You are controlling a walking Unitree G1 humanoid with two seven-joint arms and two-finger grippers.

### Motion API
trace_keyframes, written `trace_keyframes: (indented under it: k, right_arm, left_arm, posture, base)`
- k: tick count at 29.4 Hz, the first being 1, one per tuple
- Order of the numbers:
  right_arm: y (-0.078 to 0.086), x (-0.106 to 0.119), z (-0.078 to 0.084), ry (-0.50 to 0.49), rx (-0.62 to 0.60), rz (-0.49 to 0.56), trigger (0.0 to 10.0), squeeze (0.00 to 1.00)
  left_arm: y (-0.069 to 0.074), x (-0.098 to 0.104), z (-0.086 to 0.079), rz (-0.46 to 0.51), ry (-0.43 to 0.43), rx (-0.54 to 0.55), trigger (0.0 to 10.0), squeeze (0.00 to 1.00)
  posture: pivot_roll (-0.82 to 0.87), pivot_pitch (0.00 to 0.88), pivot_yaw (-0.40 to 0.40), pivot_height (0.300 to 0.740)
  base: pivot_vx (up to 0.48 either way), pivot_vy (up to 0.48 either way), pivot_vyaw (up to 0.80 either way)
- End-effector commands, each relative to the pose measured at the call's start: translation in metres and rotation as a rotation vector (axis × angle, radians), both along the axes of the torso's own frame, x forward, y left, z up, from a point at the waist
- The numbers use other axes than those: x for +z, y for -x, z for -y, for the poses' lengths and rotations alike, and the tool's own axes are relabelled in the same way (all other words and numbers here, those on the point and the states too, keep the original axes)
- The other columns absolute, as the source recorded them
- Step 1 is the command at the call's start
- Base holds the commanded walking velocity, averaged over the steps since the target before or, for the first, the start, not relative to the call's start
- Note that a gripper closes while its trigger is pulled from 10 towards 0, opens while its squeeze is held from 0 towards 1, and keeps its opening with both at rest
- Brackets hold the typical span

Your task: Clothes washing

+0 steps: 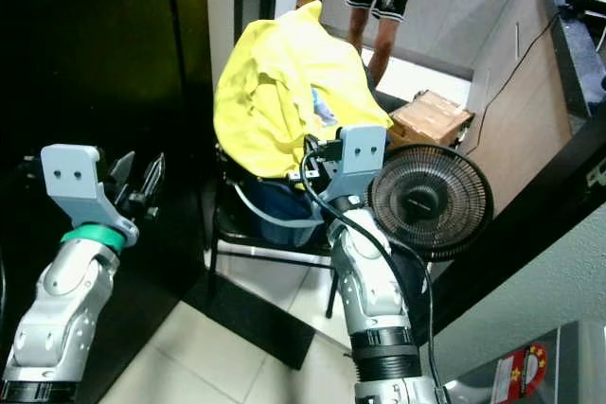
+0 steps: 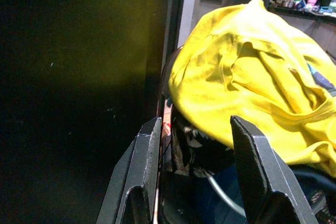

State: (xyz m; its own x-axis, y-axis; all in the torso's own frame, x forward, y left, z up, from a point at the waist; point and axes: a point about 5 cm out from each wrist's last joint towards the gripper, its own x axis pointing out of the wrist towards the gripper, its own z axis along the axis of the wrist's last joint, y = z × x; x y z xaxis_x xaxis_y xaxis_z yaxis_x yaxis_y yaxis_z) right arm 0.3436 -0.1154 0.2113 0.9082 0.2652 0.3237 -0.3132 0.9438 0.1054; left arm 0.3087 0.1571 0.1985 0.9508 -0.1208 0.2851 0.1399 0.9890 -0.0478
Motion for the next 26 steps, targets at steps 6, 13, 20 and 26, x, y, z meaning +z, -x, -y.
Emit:
trace_keyframes:
  k: [6, 13, 20, 26]
  right_arm:
    - [-0.0014, -0.0059, 0.0031, 0.023, -0.017, -0.029, 10.0, 0.00]
    - [-0.0001, -0.0104, 0.0039, 0.034, -0.018, -0.049, 10.0, 0.00]
    - [0.0008, -0.0116, 0.0057, 0.037, -0.032, -0.047, 10.0, 0.00]
    - [0.0006, -0.0118, 0.0060, 0.037, -0.033, -0.049, 10.0, 0.00]
  left_arm:
    - [-0.0059, -0.0013, 0.0006, -0.021, 0.034, 0.022, 10.0, 0.00]
    - [-0.0070, -0.0017, 0.0021, -0.027, 0.038, 0.020, 10.0, 0.00]
    - [-0.0072, -0.0024, 0.0028, -0.030, 0.031, 0.013, 10.0, 0.00]
    - [-0.0062, -0.0032, 0.0036, -0.030, 0.026, 0.011, 10.0, 0.00]
  posture:
    - [0.09, 0.044, -0.032, 0.740]
    - [0.09, 0.048, -0.026, 0.740]
    - [0.09, 0.052, -0.025, 0.740]
    - [0.09, 0.046, -0.027, 0.740]
  base:
    - [0.366, 0.000, -0.07]
    - [0.370, 0.000, -0.75]
    - [0.373, 0.000, 0.00]
    - [0.372, 0.000, 0.00]
